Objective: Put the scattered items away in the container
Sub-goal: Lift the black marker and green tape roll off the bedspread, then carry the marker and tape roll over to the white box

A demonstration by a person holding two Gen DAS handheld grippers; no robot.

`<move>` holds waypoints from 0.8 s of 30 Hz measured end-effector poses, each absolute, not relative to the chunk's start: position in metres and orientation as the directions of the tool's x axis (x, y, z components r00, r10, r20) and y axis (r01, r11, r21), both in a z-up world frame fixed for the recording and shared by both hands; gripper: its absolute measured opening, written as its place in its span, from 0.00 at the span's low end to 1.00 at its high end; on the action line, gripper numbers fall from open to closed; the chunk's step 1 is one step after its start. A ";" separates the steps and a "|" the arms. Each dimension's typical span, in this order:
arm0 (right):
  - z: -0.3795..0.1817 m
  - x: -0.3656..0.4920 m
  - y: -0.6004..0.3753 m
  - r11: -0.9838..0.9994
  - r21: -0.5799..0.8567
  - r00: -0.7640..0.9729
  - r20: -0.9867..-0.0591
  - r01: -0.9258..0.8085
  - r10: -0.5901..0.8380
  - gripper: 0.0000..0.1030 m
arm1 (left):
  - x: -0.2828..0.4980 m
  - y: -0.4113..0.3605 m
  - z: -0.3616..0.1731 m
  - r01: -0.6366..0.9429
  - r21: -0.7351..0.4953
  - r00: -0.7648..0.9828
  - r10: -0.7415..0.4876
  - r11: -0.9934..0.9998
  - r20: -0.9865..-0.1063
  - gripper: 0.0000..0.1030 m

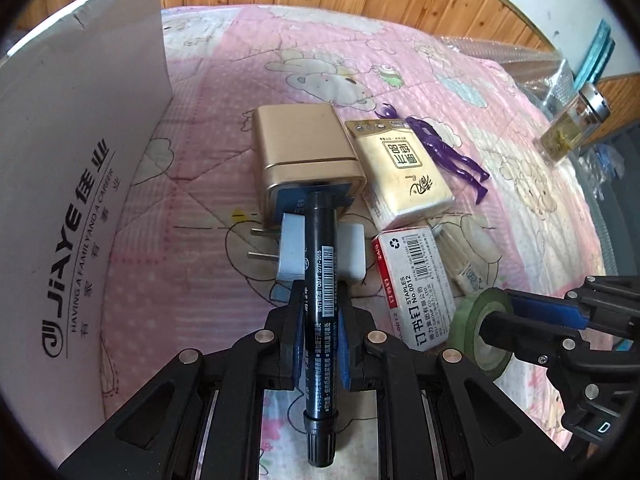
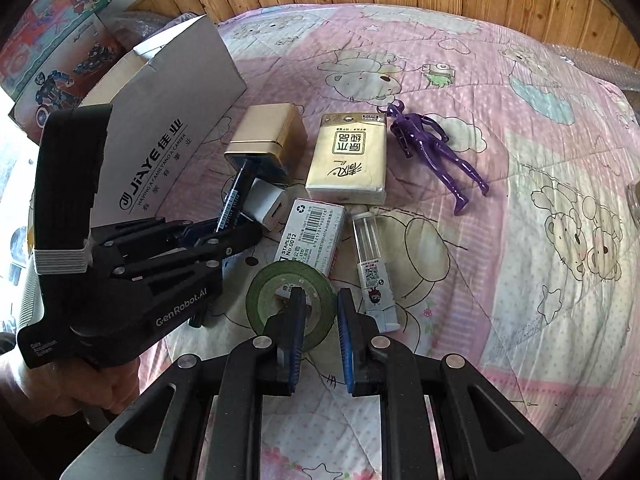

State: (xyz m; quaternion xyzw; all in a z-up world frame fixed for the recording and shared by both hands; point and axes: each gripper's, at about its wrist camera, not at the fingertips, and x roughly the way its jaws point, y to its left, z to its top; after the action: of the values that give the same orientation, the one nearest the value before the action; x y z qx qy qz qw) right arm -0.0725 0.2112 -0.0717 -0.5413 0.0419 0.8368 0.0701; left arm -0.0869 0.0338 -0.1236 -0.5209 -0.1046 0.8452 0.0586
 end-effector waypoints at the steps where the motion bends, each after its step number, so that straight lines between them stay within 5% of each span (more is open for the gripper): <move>1: -0.071 -0.073 0.212 -0.987 -0.002 -0.405 -0.912 -0.159 0.067 0.16 | -0.086 0.033 -0.124 0.006 -0.245 -0.453 0.215 -0.970 -0.865 0.17; 24: -0.045 -0.071 0.200 -0.994 0.066 -0.479 -0.878 -0.091 -0.014 0.17 | -0.068 0.016 -0.048 0.047 -0.306 -0.543 0.233 -0.951 -0.807 0.13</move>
State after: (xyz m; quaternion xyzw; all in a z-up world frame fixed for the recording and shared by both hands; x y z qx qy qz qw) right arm -0.0707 0.2005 -0.0446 -0.5099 0.0517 0.8584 0.0224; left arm -0.0683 0.0160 -0.0485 -0.4748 -0.1472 0.8660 0.0536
